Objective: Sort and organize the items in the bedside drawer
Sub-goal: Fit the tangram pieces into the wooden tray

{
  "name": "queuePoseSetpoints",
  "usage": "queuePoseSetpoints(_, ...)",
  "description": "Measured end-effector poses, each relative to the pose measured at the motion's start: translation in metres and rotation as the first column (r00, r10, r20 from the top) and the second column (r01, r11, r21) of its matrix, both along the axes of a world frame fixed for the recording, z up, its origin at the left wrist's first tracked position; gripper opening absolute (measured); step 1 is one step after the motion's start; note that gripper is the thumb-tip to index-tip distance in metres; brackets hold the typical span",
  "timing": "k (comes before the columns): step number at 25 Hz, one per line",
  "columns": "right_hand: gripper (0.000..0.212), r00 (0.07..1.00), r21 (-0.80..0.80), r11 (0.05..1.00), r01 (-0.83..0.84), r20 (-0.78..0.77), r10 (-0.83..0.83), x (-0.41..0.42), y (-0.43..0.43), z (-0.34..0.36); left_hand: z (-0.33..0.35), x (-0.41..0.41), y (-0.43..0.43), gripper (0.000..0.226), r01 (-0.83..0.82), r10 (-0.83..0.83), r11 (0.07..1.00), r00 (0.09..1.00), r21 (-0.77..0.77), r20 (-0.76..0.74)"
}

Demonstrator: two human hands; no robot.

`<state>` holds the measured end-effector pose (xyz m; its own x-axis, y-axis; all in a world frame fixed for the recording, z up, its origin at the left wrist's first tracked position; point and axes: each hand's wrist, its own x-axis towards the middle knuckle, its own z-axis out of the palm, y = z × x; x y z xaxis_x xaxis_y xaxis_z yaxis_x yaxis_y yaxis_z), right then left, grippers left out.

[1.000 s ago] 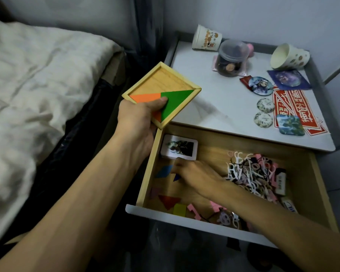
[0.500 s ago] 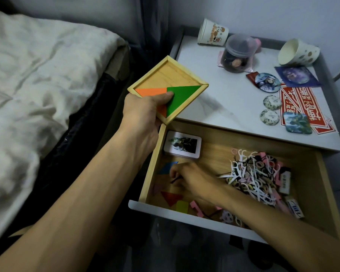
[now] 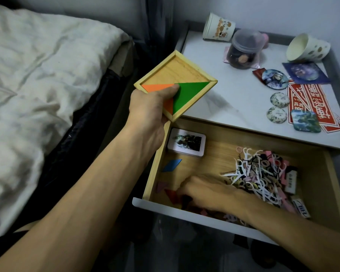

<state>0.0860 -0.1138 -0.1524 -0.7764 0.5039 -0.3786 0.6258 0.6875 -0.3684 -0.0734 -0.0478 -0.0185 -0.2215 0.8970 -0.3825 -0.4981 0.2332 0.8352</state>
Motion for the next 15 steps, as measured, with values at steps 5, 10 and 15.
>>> queuePoseSetpoints(5, 0.04, 0.992, 0.058, 0.992, -0.11, -0.056, 0.113, 0.003, 0.003, -0.004, -0.001, 0.0, 0.0, 0.038, 0.0, 0.0, 1.0, 1.0, -0.007, 0.008)
queuePoseSetpoints(10, 0.035, 0.996, 0.081, 0.993, -0.086, 0.01, 0.085, 0.009, 0.001, -0.005, -0.001, 0.0, -0.001, 0.037, 0.01, -0.01, 1.0, 1.0, -0.008, -0.005)
queuePoseSetpoints(15, 0.031, 0.997, 0.092, 0.993, -0.074, 0.027, 0.072, 0.013, -0.005, 0.0, -0.002, 0.0, -0.001, 0.041, 0.031, -0.031, 0.999, 0.999, -0.011, -0.034)
